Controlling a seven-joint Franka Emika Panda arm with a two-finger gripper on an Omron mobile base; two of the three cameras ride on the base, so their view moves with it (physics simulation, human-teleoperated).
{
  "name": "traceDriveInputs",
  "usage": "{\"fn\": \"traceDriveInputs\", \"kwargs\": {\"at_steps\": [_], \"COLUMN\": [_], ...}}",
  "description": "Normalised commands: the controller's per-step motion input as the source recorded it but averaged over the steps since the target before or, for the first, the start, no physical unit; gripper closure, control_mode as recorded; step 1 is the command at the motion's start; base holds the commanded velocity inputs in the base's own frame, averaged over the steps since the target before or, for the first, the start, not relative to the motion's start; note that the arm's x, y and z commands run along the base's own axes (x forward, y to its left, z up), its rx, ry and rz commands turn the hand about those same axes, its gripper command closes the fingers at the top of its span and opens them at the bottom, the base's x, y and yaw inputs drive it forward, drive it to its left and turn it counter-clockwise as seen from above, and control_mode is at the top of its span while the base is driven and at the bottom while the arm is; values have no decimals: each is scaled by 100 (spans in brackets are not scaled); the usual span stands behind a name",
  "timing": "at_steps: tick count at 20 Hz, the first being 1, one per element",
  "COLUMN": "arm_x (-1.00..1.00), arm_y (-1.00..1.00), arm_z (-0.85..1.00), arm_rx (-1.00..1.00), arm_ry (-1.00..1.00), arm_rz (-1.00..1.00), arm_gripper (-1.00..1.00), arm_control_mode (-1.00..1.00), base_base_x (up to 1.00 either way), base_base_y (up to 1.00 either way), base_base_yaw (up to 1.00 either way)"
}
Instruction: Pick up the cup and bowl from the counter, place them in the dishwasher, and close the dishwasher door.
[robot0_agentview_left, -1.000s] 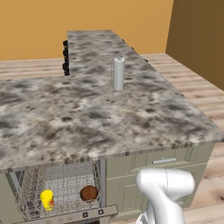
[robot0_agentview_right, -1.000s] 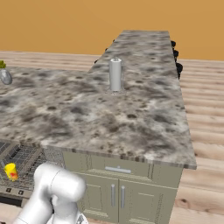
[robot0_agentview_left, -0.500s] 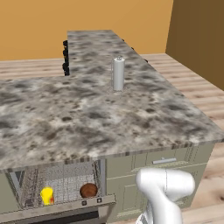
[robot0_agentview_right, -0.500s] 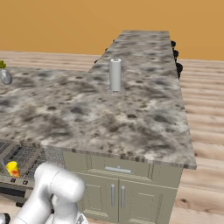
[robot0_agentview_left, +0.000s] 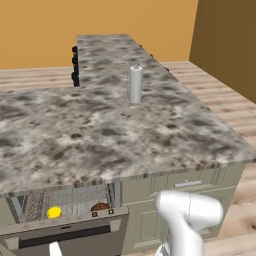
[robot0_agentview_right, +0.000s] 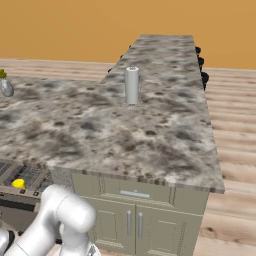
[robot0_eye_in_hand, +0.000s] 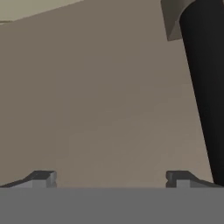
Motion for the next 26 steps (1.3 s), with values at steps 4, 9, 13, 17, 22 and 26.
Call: {"fn": "traceDriveInputs", "kwargs": {"at_steps": [4, 9, 13, 17, 22, 26], "arm_x": [79, 72, 70, 67, 64, 76], "arm_y": [0, 0, 0, 0, 0, 0], "arm_z": [-15, -14, -14, -15, -15, -14], "arm_rx": [5, 5, 6, 5, 6, 5], "arm_ry": [-10, -11, -12, -12, -12, -10], "arm_rz": [-4, -4, -4, -5, -5, -6], "arm_gripper": [-100, -100, -100, -100, -100, -100], "arm_control_mode": [-100, -100, -100, -100, -100, -100], "base_base_x": [0, 0, 0, 0, 0, 0], "base_base_y": [0, 0, 0, 0, 0, 0], "base_base_yaw": [0, 0, 0, 0, 0, 0]}}
